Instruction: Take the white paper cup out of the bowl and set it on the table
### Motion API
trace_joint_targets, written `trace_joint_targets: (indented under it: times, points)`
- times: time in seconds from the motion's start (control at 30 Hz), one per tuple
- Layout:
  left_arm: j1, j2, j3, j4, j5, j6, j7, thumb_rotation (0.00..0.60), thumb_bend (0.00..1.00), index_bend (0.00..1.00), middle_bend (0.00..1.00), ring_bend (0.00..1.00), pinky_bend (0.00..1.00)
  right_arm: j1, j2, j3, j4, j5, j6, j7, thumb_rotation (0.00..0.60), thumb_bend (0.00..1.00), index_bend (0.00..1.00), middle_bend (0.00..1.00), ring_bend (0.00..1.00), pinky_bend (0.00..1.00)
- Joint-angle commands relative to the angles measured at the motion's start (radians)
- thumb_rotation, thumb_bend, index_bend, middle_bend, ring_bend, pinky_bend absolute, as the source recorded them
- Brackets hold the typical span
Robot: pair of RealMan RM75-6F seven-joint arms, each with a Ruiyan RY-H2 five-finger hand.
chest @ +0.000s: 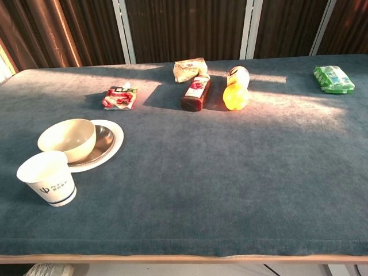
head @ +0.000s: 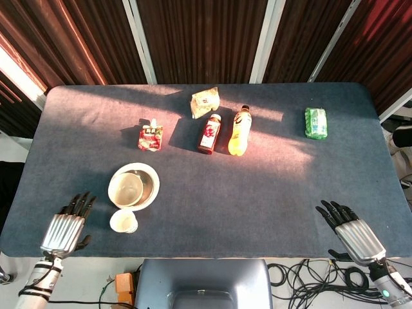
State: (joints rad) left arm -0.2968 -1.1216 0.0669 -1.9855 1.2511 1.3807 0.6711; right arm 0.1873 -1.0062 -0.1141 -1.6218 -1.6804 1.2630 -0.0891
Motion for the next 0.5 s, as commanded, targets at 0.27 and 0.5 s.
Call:
trace_joint_targets:
  times: [0.27,0.5]
  points:
    - [0.189,-0.005,-0.002,0.191,0.035,0.183,-0.320,0.600,0.25,0.00,0.00,0.02,0.21,-0.022,-0.019,0.025,-0.011,0.042,0.036,-0.015,0.600,0.00,0.00,0.00,0.00,0.14]
    - [0.201,-0.026,0.013,0.316,0.213,0.214,-0.444,0.600,0.25,0.00,0.00,0.00,0.15,-0.030,-0.022,0.026,-0.017,0.051,0.041,-0.032,0.600,0.00,0.00,0.00,0.00,0.14]
